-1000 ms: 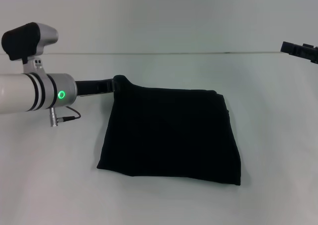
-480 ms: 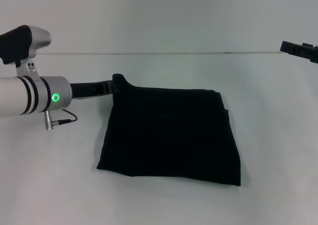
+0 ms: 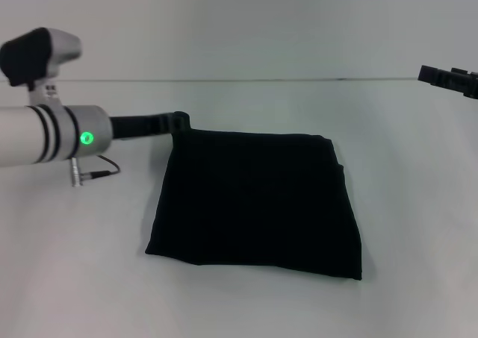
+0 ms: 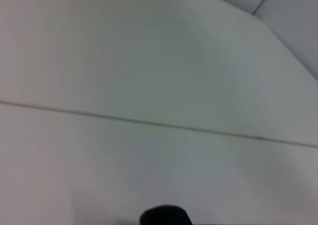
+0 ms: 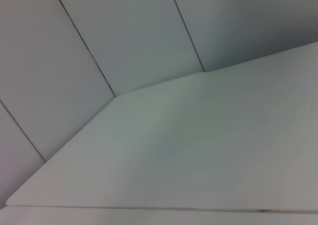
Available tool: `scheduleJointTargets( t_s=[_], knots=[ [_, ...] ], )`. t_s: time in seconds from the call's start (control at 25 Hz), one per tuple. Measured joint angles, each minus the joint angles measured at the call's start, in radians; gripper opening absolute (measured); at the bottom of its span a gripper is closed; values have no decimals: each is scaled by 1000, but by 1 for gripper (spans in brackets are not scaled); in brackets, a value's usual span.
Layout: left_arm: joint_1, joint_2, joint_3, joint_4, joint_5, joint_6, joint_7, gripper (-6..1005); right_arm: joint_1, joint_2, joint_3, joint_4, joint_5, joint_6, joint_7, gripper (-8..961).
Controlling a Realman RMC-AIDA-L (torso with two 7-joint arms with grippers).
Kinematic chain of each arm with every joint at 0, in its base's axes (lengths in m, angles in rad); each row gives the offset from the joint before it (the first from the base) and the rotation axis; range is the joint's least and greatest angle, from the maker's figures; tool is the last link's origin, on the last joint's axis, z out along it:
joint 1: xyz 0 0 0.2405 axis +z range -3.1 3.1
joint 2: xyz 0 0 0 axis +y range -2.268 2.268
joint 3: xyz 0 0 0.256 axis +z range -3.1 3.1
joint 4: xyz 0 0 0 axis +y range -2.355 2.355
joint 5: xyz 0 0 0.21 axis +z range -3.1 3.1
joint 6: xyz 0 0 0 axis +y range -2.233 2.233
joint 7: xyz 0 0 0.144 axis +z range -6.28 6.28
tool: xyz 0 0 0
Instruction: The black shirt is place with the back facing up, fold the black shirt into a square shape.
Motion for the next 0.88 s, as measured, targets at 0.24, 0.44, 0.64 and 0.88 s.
scheduleJointTargets(
  t_s=[0.24, 0.44, 0.64, 0.88],
  knots=[
    [75, 0, -77, 112, -6, 87, -3, 299, -5, -8, -3, 0, 0, -6, 11, 930],
    [130, -5, -141, 189, -5, 192, 6, 424, -7, -13, -11, 0, -1, -25, 28, 930],
    [171, 1, -274, 251, -44, 459, 200, 615, -9, -17, -13, -3, -20, -95, 21, 930],
    [172, 22, -360, 234, -114, 710, 527, 869, 22, 4, -12, -12, 4, -279, -184, 930]
  ],
)
